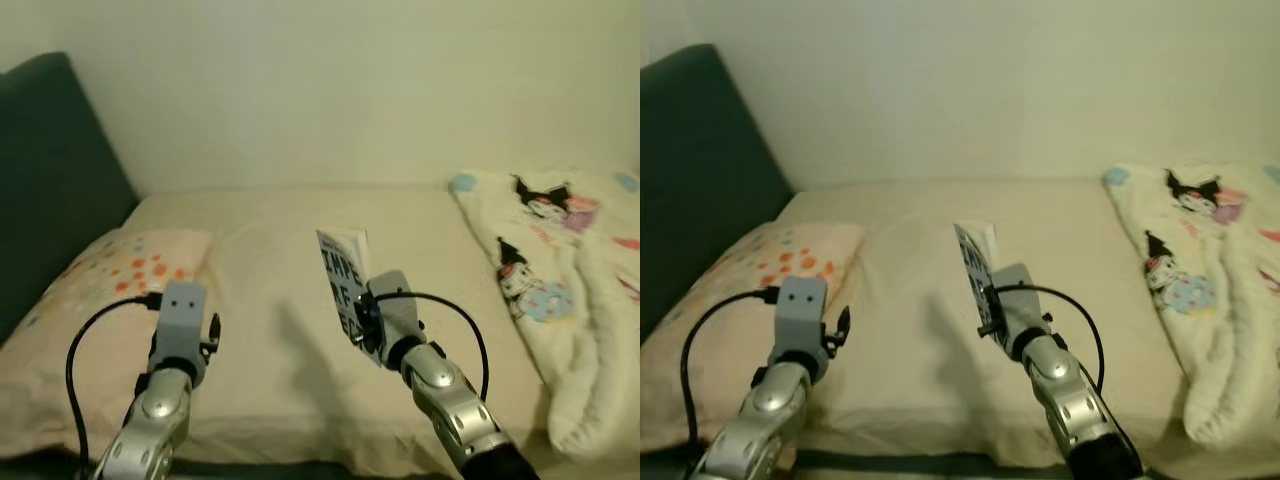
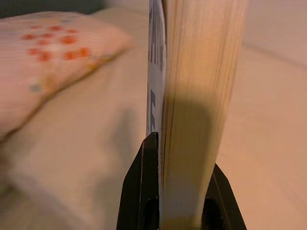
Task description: Clean up the room
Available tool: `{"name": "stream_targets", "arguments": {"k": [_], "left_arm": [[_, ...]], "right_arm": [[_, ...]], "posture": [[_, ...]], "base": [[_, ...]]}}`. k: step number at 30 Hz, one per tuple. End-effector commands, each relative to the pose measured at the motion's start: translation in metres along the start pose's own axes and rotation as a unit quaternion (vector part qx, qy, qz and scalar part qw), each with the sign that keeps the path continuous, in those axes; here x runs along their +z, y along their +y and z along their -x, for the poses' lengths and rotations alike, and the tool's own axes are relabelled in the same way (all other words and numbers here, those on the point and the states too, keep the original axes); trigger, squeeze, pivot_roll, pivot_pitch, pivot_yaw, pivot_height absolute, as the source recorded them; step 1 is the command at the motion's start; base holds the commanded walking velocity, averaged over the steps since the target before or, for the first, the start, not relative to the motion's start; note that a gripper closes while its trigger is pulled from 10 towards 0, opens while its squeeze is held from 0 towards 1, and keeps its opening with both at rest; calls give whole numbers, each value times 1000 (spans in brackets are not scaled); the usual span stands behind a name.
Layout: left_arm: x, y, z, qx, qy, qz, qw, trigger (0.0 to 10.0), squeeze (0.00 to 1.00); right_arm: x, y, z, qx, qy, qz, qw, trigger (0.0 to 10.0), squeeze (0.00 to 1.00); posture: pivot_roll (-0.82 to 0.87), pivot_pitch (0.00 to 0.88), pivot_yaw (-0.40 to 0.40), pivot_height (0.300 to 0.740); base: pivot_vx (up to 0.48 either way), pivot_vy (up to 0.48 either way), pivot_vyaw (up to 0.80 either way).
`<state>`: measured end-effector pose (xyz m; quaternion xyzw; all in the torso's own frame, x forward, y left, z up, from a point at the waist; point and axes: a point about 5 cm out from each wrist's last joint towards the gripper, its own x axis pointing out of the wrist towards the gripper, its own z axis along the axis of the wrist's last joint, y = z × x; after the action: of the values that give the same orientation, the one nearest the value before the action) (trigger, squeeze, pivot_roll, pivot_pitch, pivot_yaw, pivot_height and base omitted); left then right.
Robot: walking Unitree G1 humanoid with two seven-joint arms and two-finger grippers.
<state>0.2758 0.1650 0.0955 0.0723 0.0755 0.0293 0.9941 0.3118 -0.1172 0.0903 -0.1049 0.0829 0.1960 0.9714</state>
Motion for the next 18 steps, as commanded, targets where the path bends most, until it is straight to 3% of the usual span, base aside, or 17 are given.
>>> {"name": "stream_targets", "arguments": {"k": [1,6,18], "left_arm": [[-4,-3,2,2,7,2,1000,10000,0],[-8,-6,1,12,17,15,1000,10000,0],[-11,-14,1,-18,26,-3,999,10000,0]], "right_arm": [[9,6,0,11,-30,8,999,10000,0],[6,4,-1,2,-31,-22,999,10000,0],[-2,2,-1,17,-8,-2,1000,10000,0]], "posture": [[-43,99,34,740],[-45,102,37,740],[-42,105,41,740]], "base": [[0,0,800],[0,0,800],[0,0,800]]}}
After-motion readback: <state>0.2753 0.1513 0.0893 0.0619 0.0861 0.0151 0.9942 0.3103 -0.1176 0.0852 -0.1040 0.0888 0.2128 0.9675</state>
